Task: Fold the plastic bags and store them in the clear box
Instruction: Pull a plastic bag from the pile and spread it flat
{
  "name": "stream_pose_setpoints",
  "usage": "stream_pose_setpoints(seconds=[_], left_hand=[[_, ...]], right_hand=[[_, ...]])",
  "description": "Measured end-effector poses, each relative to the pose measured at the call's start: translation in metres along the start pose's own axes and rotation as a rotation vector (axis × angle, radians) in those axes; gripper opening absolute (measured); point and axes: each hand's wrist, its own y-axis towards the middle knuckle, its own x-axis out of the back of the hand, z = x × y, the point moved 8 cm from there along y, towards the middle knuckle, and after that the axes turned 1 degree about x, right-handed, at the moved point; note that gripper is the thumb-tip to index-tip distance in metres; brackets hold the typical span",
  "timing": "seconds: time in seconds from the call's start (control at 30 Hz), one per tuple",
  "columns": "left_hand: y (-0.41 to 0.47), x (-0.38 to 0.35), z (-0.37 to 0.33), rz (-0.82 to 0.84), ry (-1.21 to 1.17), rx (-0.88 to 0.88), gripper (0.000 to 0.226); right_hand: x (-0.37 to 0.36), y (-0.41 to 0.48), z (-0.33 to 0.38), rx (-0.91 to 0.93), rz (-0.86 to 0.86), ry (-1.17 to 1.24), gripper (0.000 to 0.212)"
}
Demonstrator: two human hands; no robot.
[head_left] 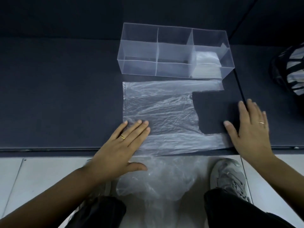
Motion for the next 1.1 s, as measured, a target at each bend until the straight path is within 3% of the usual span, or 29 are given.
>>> stream_pose_setpoints(seconds=[0.07, 0.13, 0.23, 0.3, 0.4, 0.5, 0.57, 0.63, 0.83, 0.97, 1.1], left_hand=[[-0.014, 0.002, -0.002, -0.057, 0.025, -0.06, 0.069], [-0.025, 0.009, -0.004, -0.136, -0.005, -0.068, 0.055], [-0.025, 0.028, -0.014, -0.247, -0.111, -0.054, 0.042], [-0.02, 0.041, -0.018, -0.292, -0.223, -0.031, 0.034], [-0.016, 0.056, -0.004, -0.25, -0.601, 0.105, 0.032], [-0.023, 0.059, 0.025, -0.148, -1.038, 0.351, 0.02], [-0.026, 0.064, 0.041, -0.158, -1.2, 0.413, 0.019], [-0.024, 0.069, 0.054, -0.142, -1.304, 0.432, 0.019], [-0.013, 0.063, 0.096, -0.055, -1.347, 0.571, 0.028], [0.002, 0.043, 0.136, -0.228, -1.288, 0.828, 0.016], [0.013, 0.026, 0.156, -0.316, -1.066, 0.929, 0.011]], right_hand=[[0.002, -0.006, 0.038, 0.106, 0.057, 0.245, 0.075], [-0.003, -0.02, 0.094, 0.301, 0.252, 0.438, 0.078], [-0.018, -0.047, 0.171, 0.629, 0.523, 0.425, 0.091], [-0.029, -0.06, 0.194, 0.737, 0.568, 0.338, 0.091], [-0.021, -0.054, 0.184, 0.618, 0.435, 0.383, 0.054], [0.001, -0.036, 0.14, 0.463, 0.307, 0.374, 0.014], [0.013, -0.028, 0.107, 0.37, 0.334, 0.352, 0.003], [0.027, -0.022, 0.076, 0.258, 0.384, 0.392, 0.006], [0.038, 0.021, 0.031, 0.05, 0.464, 0.779, 0.018], [0.018, 0.064, 0.025, 0.021, 0.4, 0.682, 0.018], [-0.011, 0.098, 0.017, -0.104, 0.29, 0.66, 0.016]])
